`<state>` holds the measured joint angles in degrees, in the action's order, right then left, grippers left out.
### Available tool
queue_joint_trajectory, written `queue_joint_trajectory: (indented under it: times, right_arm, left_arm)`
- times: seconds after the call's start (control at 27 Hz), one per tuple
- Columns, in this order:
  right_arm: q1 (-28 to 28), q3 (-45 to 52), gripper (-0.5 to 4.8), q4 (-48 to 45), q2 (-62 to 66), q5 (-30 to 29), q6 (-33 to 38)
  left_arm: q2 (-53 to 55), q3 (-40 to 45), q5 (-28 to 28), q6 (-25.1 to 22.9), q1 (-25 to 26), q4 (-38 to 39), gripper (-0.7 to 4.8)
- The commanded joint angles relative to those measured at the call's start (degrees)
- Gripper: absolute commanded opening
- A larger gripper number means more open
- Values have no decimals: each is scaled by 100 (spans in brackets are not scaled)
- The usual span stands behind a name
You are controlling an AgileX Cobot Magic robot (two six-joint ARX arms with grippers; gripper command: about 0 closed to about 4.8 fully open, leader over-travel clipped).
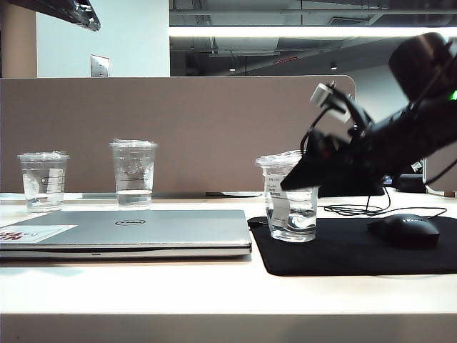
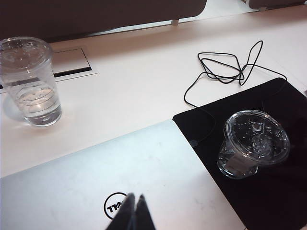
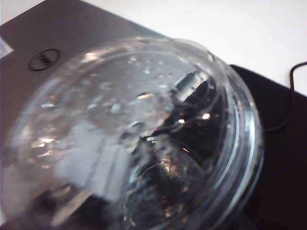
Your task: Pick up the coffee cup on the right and place it on the right side of the laptop.
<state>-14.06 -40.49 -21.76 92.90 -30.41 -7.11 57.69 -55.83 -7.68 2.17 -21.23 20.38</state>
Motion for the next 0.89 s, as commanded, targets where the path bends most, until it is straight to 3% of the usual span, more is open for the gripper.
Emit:
queue_joint_trajectory:
  times: [0.04,0.18,0.3,0.41,0.44,0.67,0.89]
  right_arm:
    - [-4,-26,479,664,-476,42,-4]
    - [-2,-26,479,1478,-1023,267,-2]
    - [-2,-26,476,2643,-1963,1200,0]
    - [-2,-26,68,3071,-2653,1692,2]
    - [-2,-26,-6,3161,-2903,1801,-2]
    - [-2,33,-8,3246,-4107,2437,0]
    - [37,911,-8,2131,-5619,2671,-22]
  left_arm:
    - [-11,-39,-4,-22,4,-74,-5]
    - [-11,-39,-4,-22,4,-74,-5]
    - [-11,-39,-2,-22,4,-74,-5]
    - [-11,-39,-2,-22,4,-74,-5]
    - [-11,-39,-2,-22,4,-74,-5]
    - [-11,-39,-2,-22,4,-74,-5]
    - [-11,-39,-2,-22,4,-74,-5]
